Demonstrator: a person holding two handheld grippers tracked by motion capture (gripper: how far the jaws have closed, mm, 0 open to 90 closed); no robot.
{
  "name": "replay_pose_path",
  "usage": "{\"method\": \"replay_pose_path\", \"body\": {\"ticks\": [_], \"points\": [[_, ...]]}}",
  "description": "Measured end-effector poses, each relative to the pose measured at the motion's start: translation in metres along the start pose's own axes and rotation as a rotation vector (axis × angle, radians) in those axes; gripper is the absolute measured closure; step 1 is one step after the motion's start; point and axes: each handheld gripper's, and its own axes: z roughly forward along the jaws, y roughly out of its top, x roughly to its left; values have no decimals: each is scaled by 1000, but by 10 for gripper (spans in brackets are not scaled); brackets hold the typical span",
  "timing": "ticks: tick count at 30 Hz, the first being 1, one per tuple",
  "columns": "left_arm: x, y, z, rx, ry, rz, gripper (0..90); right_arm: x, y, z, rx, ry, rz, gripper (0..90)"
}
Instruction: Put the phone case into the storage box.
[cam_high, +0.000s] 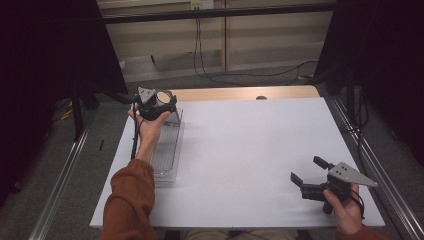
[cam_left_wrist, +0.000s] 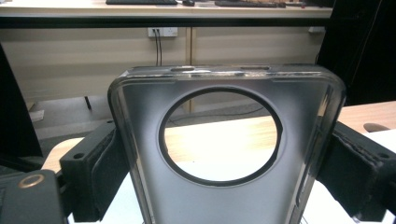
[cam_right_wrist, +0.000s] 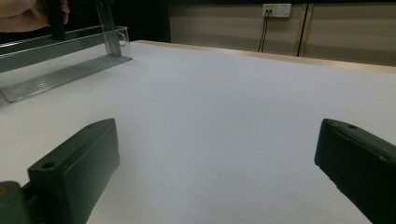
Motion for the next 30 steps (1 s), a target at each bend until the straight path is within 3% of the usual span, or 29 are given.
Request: {"method": "replay_pose_path", "body": {"ticks": [7,18,30], "points": [[1,2,6,-7,6,-10,92,0,0,0,-2,-2,2,0],[-5,3,16,11,6,25,107,0,0,0,-2,1,1,0],[-5,-1,22,13,3,2,93,0,0,-1,-2,6,1,0]]}}
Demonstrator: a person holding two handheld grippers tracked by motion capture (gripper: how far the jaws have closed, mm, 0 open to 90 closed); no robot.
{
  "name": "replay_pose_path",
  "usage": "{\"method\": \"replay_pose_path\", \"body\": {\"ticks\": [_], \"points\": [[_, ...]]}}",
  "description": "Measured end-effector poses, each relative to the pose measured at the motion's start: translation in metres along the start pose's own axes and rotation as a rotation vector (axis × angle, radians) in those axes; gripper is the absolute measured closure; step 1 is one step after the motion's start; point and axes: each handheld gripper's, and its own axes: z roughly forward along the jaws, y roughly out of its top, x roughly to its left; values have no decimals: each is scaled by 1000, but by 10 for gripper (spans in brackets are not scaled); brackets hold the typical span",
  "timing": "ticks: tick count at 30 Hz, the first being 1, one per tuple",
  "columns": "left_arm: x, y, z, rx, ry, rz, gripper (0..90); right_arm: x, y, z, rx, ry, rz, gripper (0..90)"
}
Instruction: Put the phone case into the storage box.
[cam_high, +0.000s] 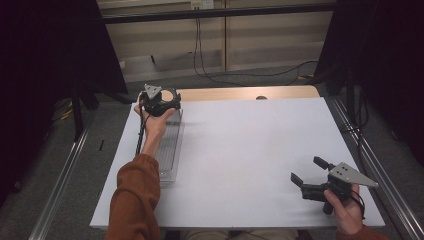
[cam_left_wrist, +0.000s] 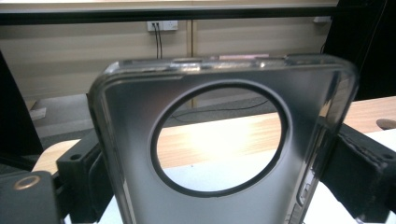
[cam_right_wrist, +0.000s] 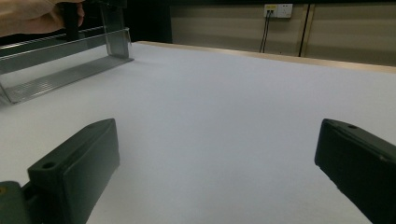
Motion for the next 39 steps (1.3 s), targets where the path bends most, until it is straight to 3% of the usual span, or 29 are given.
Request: {"method": "replay_pose_path", "body": {"ticks": [7,9,11,16,18,21,23,24,26,30,33,36,39], "points": [[2,0,0,-4,-16,3,44,0,0,1,1,0,2,0],[1,1,-2,-9,1,-2,16,0,0,1,0,0,3,0],[1,2,-4,-25,-31,-2,15,0,0,0,2,4,3,0],[0,6,-6,-54,-35,0,16,0,0,0,1,3,3,0],[2,6,-8,-44,-34,9,15,0,0,0,-1,2,1,0],[4,6,-9,-25,-16,-6,15,0,0,0,0,2,3,0],[5,3,-10,-24,-39,-9,15,0,0,0,0,1,1,0],[4,2,-11,-12,-20,-20,16,0,0,0,0,1,0,0],[5,0,-14,-25,-24,-15,16,0,0,0,0,0,0,0],[7,-2,-19,-41,-56,-48,16,0,0,0,0,0,0,0],[6,-3,-25,-33,-49,-32,17,0,0,0,1,-3,1,0],[8,-5,-28,-41,-50,-49,16,1,0,1,1,-4,2,0],[11,-5,-31,-59,-77,-51,17,1,0,0,0,-6,1,0]]}}
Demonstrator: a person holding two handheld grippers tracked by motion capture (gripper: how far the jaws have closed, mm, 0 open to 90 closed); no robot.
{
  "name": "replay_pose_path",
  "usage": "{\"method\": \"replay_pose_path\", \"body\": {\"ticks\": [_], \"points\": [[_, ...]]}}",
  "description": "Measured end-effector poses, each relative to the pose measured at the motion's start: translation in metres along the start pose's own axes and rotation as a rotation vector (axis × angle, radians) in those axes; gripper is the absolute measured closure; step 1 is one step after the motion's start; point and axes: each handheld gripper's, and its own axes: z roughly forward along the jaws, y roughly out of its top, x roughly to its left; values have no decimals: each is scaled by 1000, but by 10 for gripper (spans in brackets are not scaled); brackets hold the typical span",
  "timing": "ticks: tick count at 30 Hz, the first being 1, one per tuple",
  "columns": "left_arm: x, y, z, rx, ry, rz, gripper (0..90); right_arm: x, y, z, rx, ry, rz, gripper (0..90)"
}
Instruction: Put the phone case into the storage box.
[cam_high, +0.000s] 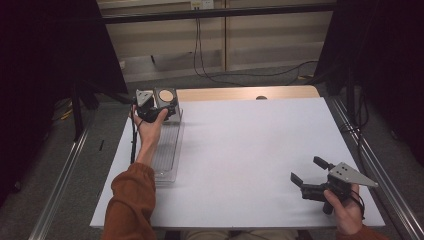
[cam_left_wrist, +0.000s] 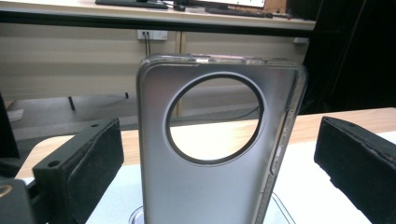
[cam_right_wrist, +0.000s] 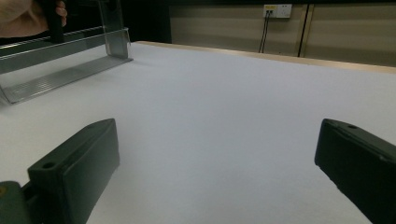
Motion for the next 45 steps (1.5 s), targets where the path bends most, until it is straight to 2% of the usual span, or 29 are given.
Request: {"method": "replay_pose_path", "body": {"ticks": [2,4,9,11,13,15,18,21,23,27,28,34,35,38,39,42,45], "points": [[1,1,-3,9,-9,10,17,0,0,0,-1,-1,0,0],[1,2,-5,-7,-9,-6,18,-1,0,0,-1,-2,0,0],[0,4,-14,-13,2,5,17,-1,0,0,-1,0,0,0],[0,4,-18,-27,-8,19,17,-1,0,0,-2,1,0,0],[-1,5,-21,-30,-16,16,17,-1,0,0,-2,-2,0,0],[-2,4,-25,-35,-9,21,17,0,0,0,-1,-2,3,0],[-3,3,-29,-37,-23,25,17,-1,0,0,-7,-3,0,0],[-1,0,-32,-45,-49,10,18,-2,-1,0,-14,-9,9,0],[-3,0,-35,-54,-52,2,18,-3,-1,-1,-18,-11,11,0],[-5,4,-42,-63,-73,27,20,-4,-1,0,-19,-14,19,0],[-7,4,-44,-74,-77,18,22,-5,-1,0,-15,-12,13,0],[-15,3,-55,-70,-98,60,21,-4,-1,-1,-16,-15,6,0],[-16,2,-57,-79,-104,46,21,-3,-1,-2,-15,-15,13,0],[-17,0,-63,-77,-122,44,21,-3,-1,-2,-14,-15,1,0],[-18,-1,-65,-72,-117,51,21,-3,-1,-2,-13,-17,4,0],[-22,-2,-71,-93,-148,59,15,-3,-1,-2,-10,-21,9,0],[-26,-4,-80,-99,-166,40,20,-3,-1,-3,-12,-23,7,0]]}}
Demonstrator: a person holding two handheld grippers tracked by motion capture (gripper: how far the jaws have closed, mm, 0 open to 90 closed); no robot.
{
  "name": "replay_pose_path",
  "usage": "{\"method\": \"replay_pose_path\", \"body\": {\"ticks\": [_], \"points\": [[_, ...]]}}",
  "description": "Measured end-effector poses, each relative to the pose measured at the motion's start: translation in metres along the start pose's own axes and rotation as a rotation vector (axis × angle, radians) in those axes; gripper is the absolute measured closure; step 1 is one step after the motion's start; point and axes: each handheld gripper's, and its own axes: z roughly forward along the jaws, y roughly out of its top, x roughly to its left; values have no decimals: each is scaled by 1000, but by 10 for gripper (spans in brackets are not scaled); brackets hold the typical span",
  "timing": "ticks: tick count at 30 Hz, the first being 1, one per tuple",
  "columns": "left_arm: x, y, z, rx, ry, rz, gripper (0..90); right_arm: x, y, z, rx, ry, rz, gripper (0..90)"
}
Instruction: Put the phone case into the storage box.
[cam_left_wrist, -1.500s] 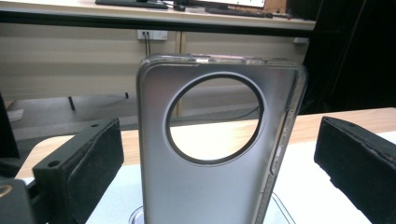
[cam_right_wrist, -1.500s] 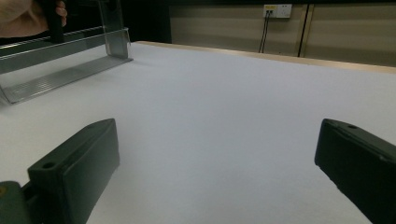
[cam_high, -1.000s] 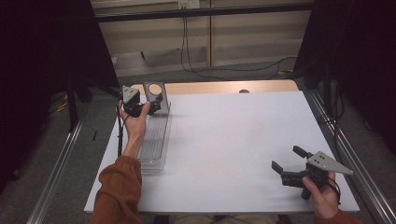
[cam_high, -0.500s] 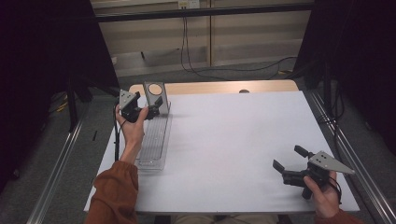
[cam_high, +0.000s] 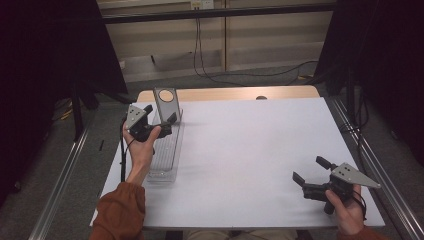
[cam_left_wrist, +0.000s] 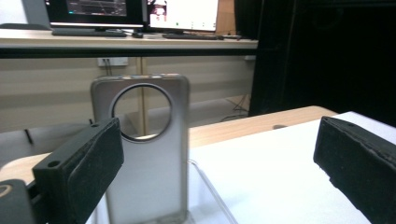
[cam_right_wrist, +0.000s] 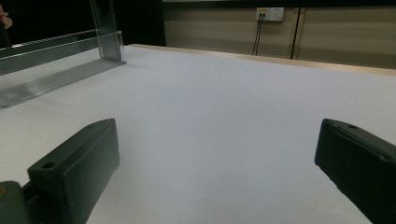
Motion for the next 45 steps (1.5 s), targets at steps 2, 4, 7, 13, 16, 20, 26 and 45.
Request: {"method": "replay_pose_path", "body": {"ticks": [2,4,7,13,16,20,26,45], "points": [[-3,-1,-6,-16,-13,-19,25,1,1,0,1,-1,7,0],[-5,-2,-12,-4,-8,6,27,2,1,0,-1,1,5,0],[-8,-3,-18,-26,-26,-27,27,2,1,1,-1,-1,-4,0],[-16,-3,-33,-23,-31,8,27,2,1,1,-4,0,-2,0],[-22,-4,-41,-37,-39,-1,29,3,2,1,-8,2,-11,0],[-23,-6,-58,-25,-38,55,29,4,2,0,-13,-8,-7,0],[-22,-9,-78,-41,-29,43,30,3,2,0,-15,-11,-16,0],[-22,-46,-128,-34,13,5,29,4,3,-1,-19,-11,-13,0]]}}
